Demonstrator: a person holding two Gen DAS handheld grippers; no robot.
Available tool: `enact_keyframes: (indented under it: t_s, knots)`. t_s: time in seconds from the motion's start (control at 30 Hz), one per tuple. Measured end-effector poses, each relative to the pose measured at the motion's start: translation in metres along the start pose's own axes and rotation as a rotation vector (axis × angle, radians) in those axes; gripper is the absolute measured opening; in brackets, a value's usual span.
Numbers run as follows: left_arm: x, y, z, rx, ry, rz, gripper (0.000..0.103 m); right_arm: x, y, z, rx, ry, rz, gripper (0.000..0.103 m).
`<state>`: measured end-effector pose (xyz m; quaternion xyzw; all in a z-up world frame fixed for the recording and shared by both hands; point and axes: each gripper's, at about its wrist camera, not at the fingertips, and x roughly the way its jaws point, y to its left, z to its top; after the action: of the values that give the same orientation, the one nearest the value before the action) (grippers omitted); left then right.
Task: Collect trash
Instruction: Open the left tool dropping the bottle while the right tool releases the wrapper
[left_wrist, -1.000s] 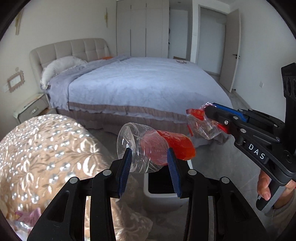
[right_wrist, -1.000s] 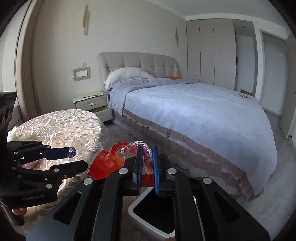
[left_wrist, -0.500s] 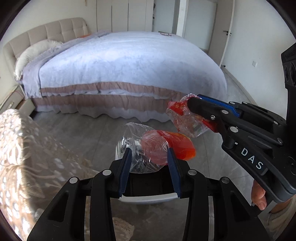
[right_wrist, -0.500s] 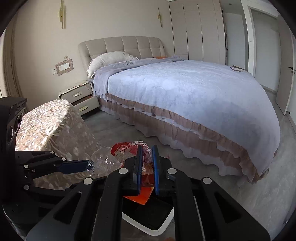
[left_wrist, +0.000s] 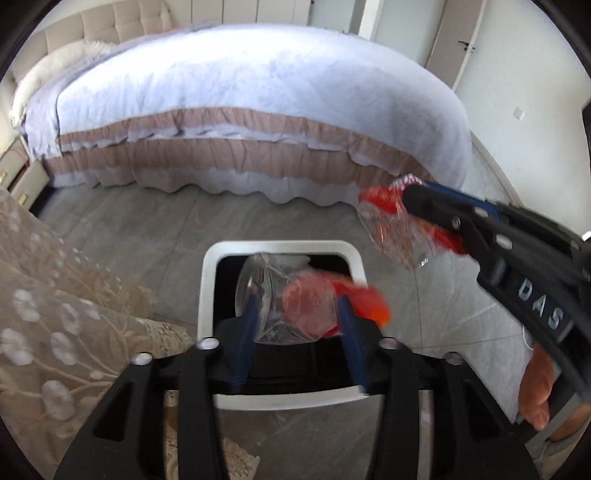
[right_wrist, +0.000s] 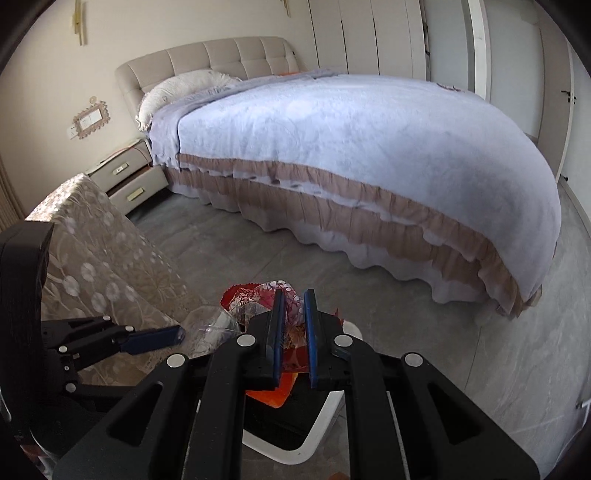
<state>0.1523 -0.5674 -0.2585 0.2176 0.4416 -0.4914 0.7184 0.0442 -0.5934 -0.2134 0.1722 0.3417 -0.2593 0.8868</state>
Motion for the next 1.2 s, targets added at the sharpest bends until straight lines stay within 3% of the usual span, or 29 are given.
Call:
enact_keyframes:
  t_s: [0.07,0.17,0.3,0.5,0.77,0.8,0.83,0.87,0.9,1.03,1.2]
  knots:
    - [0.007,0.001,0.0,-0.003,0.012,0.005,0.096,0.009,0.0,-0.003,0.008,0.024,0.001,0.012]
    - [0.017,0.0,-0.003,0.008,0.041,0.04,0.097,0.018,0.001,-0.006,0.006,0.049,0.003,0.012]
    - [0.003,0.002,-0.007,0.008,-0.004,0.093,0.098,0.02,0.006,-0.005,-0.011,0.05,0.011,0.012]
    - [-0.032,0.005,-0.005,0.049,-0.071,0.363,0.098,0.025,0.011,0.0,-0.022,0.034,0.046,0.012]
    - [-0.054,0.007,-0.003,-0.006,-0.132,0.466,0.098,0.062,0.023,-0.018,-0.055,0.097,0.081,0.012]
    - [-0.056,0.005,-0.002,-0.003,-0.136,0.473,0.098,0.069,0.023,-0.022,-0.06,0.111,0.084,0.016]
    - [-0.057,0.004,-0.002,-0.001,-0.139,0.478,0.098,0.077,0.023,-0.025,-0.065,0.13,0.091,0.036]
    - [-0.061,0.005,-0.001,-0.002,-0.142,0.478,0.098,0.084,0.024,-0.029,-0.076,0.154,0.104,0.062]
    - [-0.065,0.005,-0.001,-0.004,-0.147,0.477,0.098,0.09,0.024,-0.032,-0.083,0.169,0.114,0.1]
    - [-0.085,0.001,0.0,-0.011,-0.193,0.47,0.098,0.086,0.024,-0.038,-0.099,0.154,0.054,0.098]
    - [-0.133,-0.004,0.002,-0.051,-0.292,0.382,0.098,0.042,0.03,-0.022,-0.114,0.071,0.035,0.098]
